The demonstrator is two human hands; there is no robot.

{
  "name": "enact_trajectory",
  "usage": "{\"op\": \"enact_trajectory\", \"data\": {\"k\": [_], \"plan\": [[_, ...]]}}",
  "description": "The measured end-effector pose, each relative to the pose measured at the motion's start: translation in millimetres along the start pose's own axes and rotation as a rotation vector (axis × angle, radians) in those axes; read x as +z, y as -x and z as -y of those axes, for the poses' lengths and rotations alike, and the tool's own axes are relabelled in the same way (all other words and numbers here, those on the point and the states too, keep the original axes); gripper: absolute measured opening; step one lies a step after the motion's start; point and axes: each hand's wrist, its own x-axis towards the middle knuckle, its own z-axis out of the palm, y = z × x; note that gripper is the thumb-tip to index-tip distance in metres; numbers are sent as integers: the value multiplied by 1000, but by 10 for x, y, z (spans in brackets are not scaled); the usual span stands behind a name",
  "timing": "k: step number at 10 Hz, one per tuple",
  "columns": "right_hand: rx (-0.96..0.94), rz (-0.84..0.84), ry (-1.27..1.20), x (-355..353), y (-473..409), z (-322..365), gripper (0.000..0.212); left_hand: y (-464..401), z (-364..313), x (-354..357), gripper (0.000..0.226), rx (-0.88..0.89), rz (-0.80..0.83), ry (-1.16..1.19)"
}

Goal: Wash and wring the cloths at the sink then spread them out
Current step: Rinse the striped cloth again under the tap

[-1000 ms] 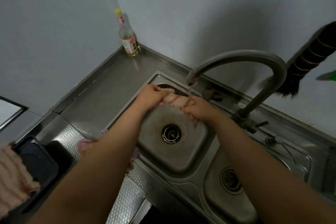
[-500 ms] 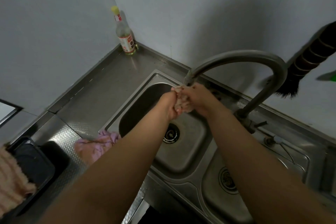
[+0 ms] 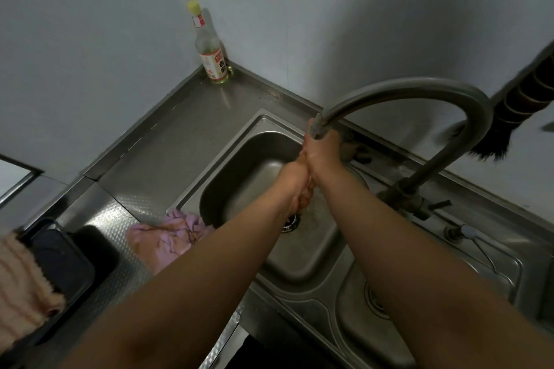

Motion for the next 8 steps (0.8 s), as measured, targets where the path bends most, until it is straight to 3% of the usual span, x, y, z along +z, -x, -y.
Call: {"op": "enact_trajectory", "data": {"k": [2, 3, 4, 5, 6, 7, 8], "plan": [[467, 114, -401, -103, -234, -51, 28, -47, -61, -150, 44, -1, 25, 51], [534, 248, -676, -162, -115, 42, 42, -77, -154, -367, 41, -81, -7, 312], [280, 392, -458, -77, 234, -41, 35, 31, -258, -152, 37, -67, 81, 963], [-149, 346, -44, -73, 501, -187, 41, 179, -363, -73, 53, 18, 177, -189], [-229, 184, -35, -111, 457, -135, 30, 38, -184, -116, 37, 64, 87, -40], [-59, 73, -55, -114, 263, -39, 29, 75, -179, -72, 44, 26, 78, -181], [-18, 37, -55, -71, 129, 35, 30, 80, -155, -78, 35, 84, 5, -274]]}}
